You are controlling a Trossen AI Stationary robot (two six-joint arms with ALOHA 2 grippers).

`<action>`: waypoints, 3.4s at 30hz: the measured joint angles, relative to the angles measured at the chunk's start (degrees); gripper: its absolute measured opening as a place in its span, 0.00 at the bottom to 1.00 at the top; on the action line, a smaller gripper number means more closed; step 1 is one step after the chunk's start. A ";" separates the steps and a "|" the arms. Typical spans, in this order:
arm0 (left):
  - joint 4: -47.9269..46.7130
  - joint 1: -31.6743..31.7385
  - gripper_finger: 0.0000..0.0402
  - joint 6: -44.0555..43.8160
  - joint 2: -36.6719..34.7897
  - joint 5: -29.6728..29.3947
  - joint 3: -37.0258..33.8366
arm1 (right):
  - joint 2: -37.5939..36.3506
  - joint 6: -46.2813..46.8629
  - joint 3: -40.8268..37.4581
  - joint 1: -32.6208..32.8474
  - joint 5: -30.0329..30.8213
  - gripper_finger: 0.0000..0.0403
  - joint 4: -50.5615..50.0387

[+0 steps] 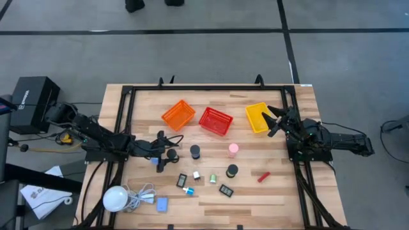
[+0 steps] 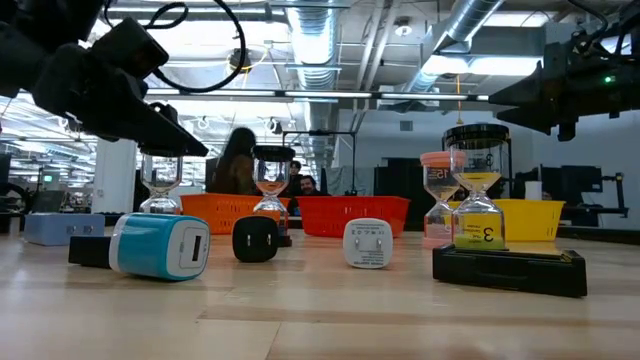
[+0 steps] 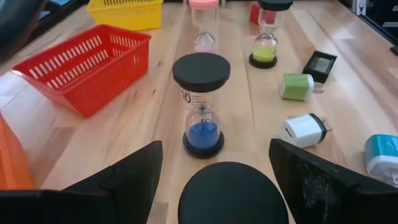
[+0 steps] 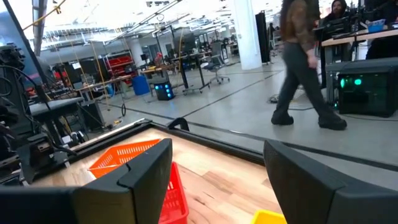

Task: Pick & Place Office items
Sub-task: Put the left green hourglass into the orange bin

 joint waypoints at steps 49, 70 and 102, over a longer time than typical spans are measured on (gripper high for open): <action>0.97 33.43 0.51 5.00 -11.27 6.28 4.07 | 0.00 0.00 0.04 -0.19 0.22 0.61 0.06; 21.50 45.46 0.54 7.97 11.20 11.93 5.58 | -0.02 0.02 0.04 -4.70 0.24 0.61 -0.20; 24.17 44.04 0.54 6.86 13.03 7.86 8.94 | 0.00 2.73 0.04 -4.59 0.04 0.61 -1.67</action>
